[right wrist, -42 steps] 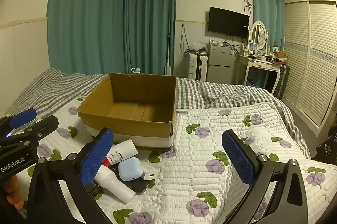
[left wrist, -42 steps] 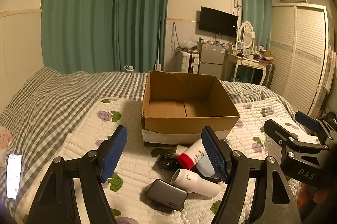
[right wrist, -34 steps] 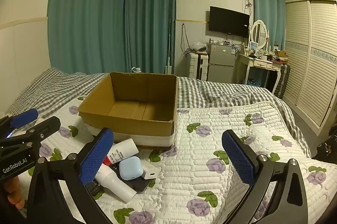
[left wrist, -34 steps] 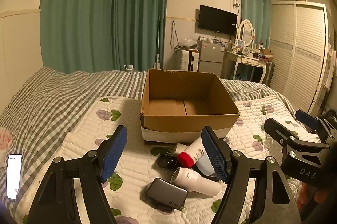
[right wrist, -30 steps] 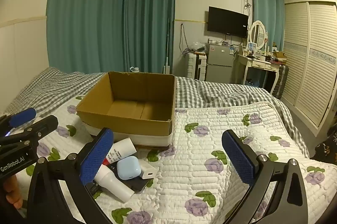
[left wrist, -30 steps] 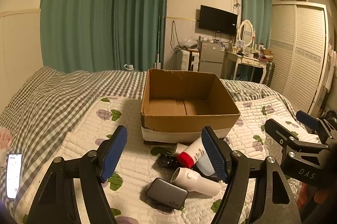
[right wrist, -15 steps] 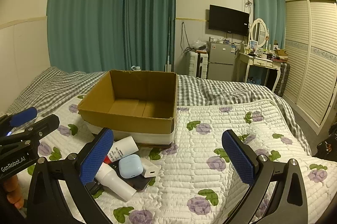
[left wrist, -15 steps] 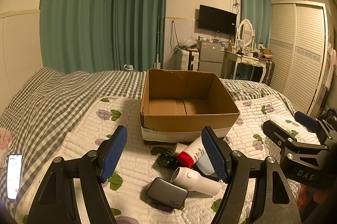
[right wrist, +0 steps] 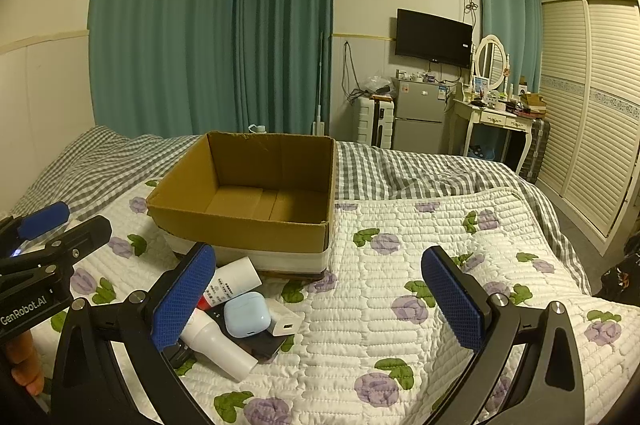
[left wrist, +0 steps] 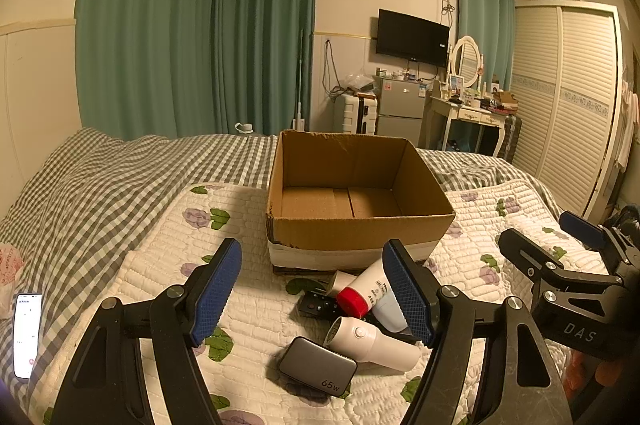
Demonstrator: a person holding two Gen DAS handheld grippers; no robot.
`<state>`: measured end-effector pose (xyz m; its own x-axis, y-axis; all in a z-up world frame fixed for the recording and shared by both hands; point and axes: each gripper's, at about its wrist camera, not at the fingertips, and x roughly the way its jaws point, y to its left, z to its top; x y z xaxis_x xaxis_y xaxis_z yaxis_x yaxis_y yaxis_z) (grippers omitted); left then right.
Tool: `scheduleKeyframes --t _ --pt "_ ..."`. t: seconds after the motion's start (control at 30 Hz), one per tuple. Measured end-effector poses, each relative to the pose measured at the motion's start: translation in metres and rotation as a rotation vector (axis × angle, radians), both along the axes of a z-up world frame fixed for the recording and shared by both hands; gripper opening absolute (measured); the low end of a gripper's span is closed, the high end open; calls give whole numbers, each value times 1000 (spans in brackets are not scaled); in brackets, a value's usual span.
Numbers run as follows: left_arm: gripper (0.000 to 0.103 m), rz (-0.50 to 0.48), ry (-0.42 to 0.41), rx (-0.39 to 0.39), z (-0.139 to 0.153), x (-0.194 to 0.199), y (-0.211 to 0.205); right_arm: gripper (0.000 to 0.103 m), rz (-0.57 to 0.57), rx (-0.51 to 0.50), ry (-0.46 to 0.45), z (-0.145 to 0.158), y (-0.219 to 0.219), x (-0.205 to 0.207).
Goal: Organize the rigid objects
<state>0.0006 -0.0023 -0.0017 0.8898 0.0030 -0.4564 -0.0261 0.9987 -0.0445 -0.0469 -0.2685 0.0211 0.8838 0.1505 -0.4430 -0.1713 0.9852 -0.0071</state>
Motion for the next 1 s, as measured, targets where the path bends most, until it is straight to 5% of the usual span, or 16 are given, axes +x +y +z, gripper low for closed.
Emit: scheduleKeyframes --t 1.0 --pt "76 -6 2 -2 -1 -1 -1 103 -1 -1 9 1 0 2"
